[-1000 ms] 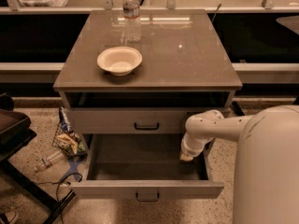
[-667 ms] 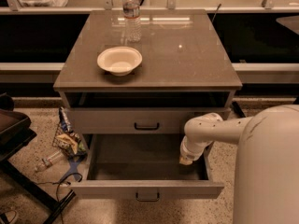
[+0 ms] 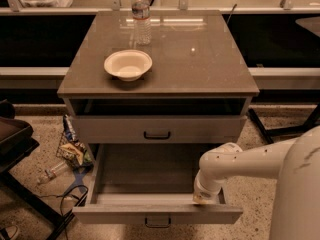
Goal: Open middle drawer
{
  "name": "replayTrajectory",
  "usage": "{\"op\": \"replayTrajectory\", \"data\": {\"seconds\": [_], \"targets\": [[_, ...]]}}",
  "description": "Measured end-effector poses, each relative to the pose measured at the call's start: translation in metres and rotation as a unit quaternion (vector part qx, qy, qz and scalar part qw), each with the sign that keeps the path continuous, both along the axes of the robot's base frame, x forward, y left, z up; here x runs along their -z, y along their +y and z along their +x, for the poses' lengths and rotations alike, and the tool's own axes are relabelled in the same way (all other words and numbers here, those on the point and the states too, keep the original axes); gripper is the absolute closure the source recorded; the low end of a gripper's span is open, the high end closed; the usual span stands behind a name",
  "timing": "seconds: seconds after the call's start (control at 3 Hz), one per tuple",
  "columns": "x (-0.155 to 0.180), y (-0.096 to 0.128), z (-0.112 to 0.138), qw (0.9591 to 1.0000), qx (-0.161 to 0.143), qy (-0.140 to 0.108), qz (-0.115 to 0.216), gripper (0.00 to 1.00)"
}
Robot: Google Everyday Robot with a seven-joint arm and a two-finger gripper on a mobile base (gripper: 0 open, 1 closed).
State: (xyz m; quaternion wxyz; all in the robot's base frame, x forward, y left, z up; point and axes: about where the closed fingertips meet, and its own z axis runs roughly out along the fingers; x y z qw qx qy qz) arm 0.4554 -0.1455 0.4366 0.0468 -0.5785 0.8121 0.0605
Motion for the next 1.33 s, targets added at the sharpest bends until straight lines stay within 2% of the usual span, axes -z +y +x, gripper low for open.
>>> {"op": "replayTrajectory", "data": {"seconds": [0.33,0.67,1.0,1.33], "targets": [[0.0,0.0,0.0,1.0,0.0,0.0,0.0,1.0],[0.011,-0.001,-0.014,0.9997,0.002,0.023,0.008,1.0],[0.011,0.0,-0.022,0.9993,0.005,0.035,0.012,1.0],[0.01,0.0,-0.022,0.9993,0.005,0.035,0.012,1.0]]}}
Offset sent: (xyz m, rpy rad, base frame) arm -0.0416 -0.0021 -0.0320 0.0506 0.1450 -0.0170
